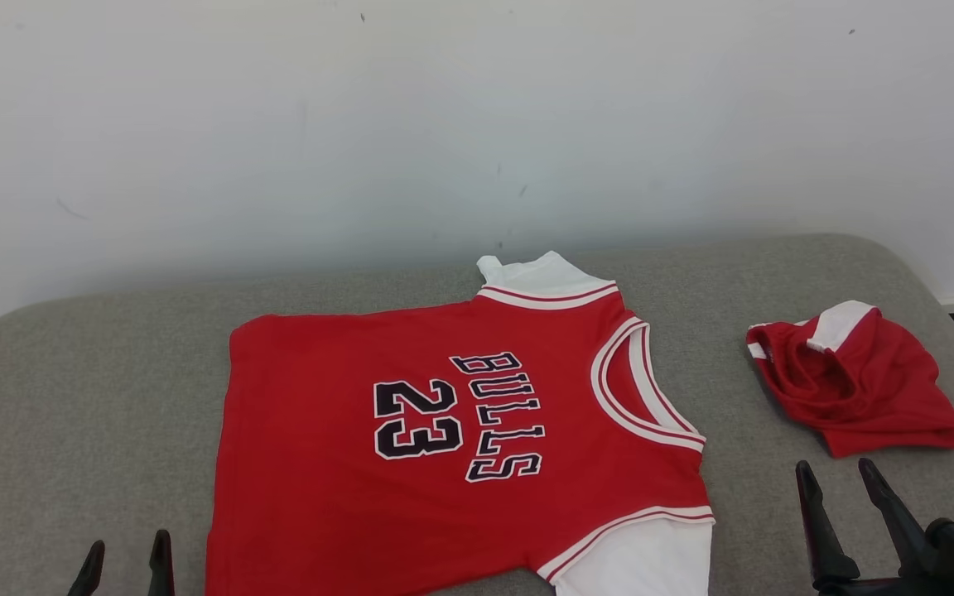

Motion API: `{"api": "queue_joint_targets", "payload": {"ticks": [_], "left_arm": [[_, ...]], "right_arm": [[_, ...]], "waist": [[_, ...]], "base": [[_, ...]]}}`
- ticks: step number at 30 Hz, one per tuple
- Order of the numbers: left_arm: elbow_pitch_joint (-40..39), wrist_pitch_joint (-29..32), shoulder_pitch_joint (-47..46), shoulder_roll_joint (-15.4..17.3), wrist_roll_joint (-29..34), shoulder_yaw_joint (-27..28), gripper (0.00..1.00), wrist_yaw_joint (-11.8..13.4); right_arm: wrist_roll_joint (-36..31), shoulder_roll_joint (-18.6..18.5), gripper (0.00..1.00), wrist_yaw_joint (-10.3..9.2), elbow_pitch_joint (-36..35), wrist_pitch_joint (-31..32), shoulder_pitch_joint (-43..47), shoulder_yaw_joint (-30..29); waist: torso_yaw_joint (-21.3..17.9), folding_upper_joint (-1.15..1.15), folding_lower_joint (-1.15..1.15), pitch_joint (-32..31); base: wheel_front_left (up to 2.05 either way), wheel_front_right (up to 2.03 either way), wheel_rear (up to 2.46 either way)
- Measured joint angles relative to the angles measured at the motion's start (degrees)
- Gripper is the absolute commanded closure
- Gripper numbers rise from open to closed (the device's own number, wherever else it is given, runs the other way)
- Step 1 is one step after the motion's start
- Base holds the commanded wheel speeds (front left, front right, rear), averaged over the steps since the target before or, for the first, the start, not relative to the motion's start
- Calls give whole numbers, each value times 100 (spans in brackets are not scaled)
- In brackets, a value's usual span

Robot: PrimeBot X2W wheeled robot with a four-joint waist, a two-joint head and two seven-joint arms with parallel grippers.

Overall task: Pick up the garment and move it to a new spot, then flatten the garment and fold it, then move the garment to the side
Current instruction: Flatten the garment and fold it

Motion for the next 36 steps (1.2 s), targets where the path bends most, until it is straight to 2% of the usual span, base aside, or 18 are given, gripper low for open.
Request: {"api": "queue_joint_targets", "payload": {"ticks": [10,26,36], "left_arm": [[-280,-1,142,-166,581,237,0,0],[-620,185,241,-375,999,503,0,0],[-734,388,310,-424,1111,324,0,-1]], "right_arm": [[-48,-2,0,-44,16,-1,2,-8],[-86,3,0,-51,88,0,2,-12],[-88,1,0,-71,147,59,240,-35]], "waist": [[0,0,0,33],[30,0,0,24],[105,0,0,-15]], "base": [[0,0,0],[0,0,0],[0,0,0]]}}
